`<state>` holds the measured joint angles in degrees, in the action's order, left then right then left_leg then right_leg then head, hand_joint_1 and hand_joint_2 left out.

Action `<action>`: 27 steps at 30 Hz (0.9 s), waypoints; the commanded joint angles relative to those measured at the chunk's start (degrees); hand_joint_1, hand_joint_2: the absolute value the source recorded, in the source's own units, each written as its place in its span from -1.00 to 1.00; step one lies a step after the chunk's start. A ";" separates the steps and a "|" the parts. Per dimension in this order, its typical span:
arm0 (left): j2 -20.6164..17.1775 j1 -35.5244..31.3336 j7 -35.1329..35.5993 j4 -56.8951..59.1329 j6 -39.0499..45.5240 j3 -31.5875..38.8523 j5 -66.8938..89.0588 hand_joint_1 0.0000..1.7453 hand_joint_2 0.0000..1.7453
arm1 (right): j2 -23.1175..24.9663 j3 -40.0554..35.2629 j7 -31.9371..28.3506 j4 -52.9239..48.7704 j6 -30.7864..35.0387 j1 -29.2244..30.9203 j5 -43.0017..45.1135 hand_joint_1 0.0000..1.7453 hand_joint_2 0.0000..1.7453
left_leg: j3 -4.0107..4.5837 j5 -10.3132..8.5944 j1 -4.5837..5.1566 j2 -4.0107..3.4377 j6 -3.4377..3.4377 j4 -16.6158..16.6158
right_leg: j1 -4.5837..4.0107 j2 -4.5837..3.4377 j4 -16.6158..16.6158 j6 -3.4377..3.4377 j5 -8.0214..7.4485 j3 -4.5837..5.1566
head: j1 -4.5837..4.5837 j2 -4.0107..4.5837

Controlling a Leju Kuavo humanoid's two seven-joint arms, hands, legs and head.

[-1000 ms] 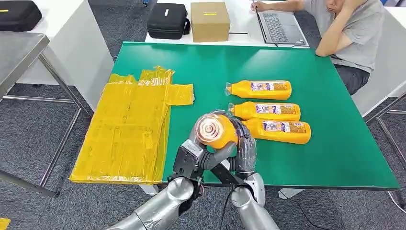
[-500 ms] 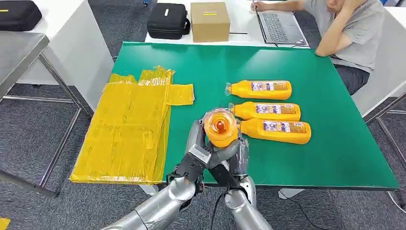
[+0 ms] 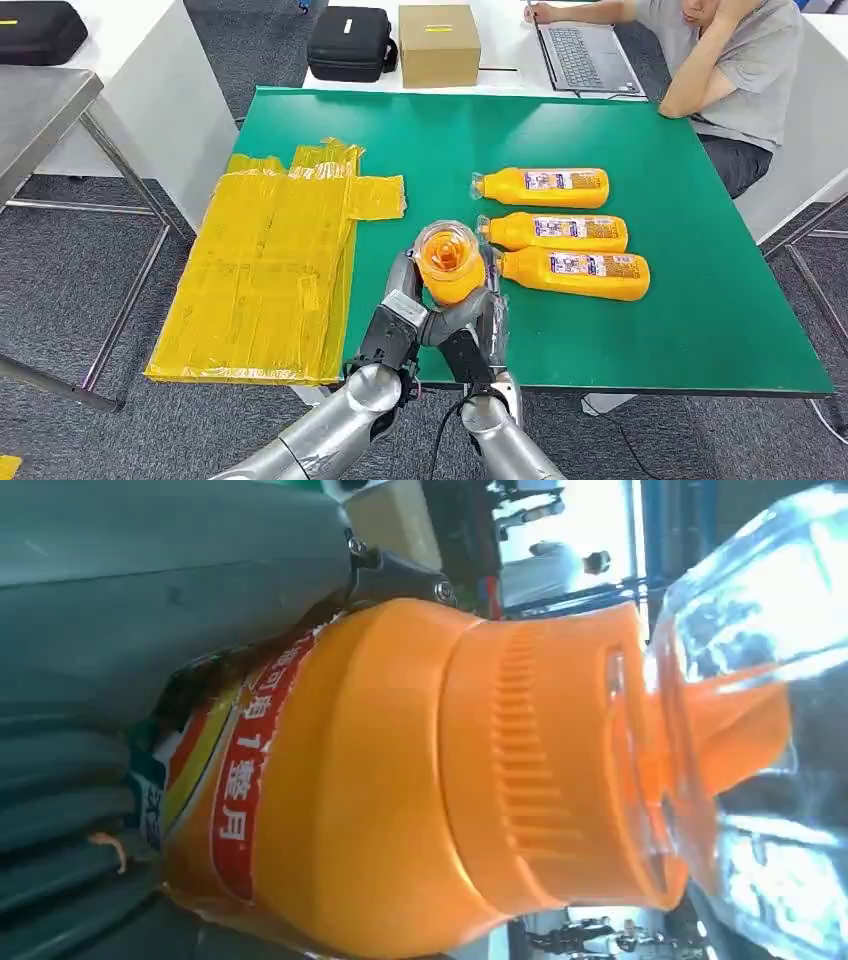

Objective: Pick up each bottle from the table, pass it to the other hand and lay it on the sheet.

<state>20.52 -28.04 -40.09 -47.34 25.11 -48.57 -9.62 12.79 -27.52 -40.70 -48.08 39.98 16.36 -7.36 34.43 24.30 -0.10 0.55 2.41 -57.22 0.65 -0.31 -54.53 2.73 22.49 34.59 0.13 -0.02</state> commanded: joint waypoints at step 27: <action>-2.25 -2.45 0.09 2.25 14.89 33.50 30.23 1.00 1.00 | -3.34 -2.78 0.70 -4.56 0.02 -2.69 -0.87 -1.00 1.00 | -0.24 0.10 -0.02 -0.18 -0.13 -0.02 | -0.03 -0.11 -0.07 -0.11 0.09 -0.15 | 0.00 0.02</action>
<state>17.79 -28.84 -40.11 -45.05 39.47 -36.78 1.10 10.75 -28.35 -40.06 -51.01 39.98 14.18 -8.11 34.42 24.29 -0.10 0.55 2.39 -57.22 0.64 -0.31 -54.54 2.73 22.49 34.61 0.13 0.00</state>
